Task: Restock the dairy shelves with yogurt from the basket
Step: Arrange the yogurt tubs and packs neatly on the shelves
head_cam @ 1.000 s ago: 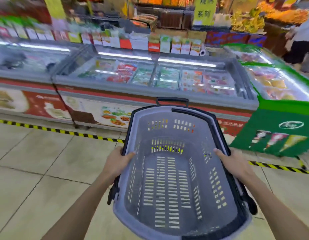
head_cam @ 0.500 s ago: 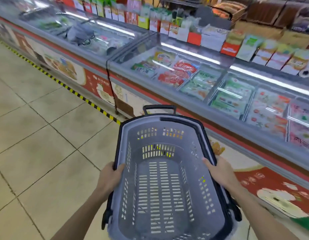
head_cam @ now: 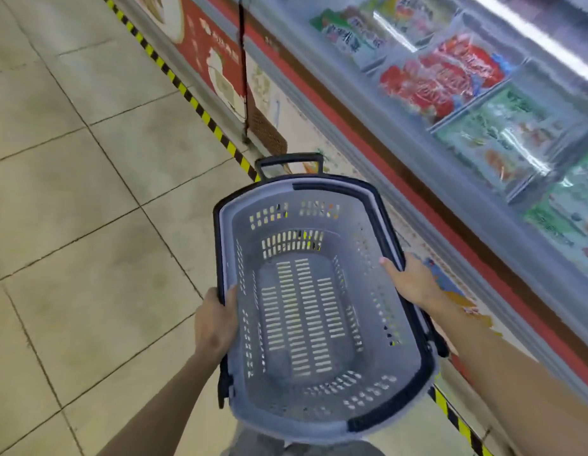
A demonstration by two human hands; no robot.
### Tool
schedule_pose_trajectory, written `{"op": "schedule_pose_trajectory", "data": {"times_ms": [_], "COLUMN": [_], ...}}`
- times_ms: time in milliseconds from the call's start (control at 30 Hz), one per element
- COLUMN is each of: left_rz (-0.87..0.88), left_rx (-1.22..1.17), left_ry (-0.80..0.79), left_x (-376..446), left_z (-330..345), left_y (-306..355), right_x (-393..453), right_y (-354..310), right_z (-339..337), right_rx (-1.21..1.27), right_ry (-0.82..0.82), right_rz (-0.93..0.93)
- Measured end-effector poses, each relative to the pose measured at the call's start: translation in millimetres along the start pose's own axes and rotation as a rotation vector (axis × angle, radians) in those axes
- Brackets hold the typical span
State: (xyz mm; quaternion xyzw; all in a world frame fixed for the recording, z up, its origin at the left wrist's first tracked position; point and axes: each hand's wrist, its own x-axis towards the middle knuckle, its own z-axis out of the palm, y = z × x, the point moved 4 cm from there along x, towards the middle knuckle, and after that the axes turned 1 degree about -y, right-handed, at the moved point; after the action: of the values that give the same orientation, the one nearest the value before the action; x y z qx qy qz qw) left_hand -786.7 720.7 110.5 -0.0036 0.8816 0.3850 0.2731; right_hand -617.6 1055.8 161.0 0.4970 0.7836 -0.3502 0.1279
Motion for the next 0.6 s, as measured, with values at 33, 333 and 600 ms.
{"op": "schedule_pose_trajectory", "data": {"times_ms": [33, 333, 600], "left_rz": [-0.022, -0.173, -0.259], "left_rx": [-0.018, -0.112, -0.268], "left_ry": [0.011, -0.043, -0.202], "left_x": [15, 146, 197], "left_z": [13, 162, 273], "left_y": [-5, -53, -94], "right_x": [30, 261, 395], "right_y": [4, 24, 72], "right_z": [7, 86, 126], "right_rx": [-0.01, -0.09, -0.109], "right_ry": [-0.006, -0.092, -0.069], "right_rz": [-0.005, 0.084, 0.059]}}
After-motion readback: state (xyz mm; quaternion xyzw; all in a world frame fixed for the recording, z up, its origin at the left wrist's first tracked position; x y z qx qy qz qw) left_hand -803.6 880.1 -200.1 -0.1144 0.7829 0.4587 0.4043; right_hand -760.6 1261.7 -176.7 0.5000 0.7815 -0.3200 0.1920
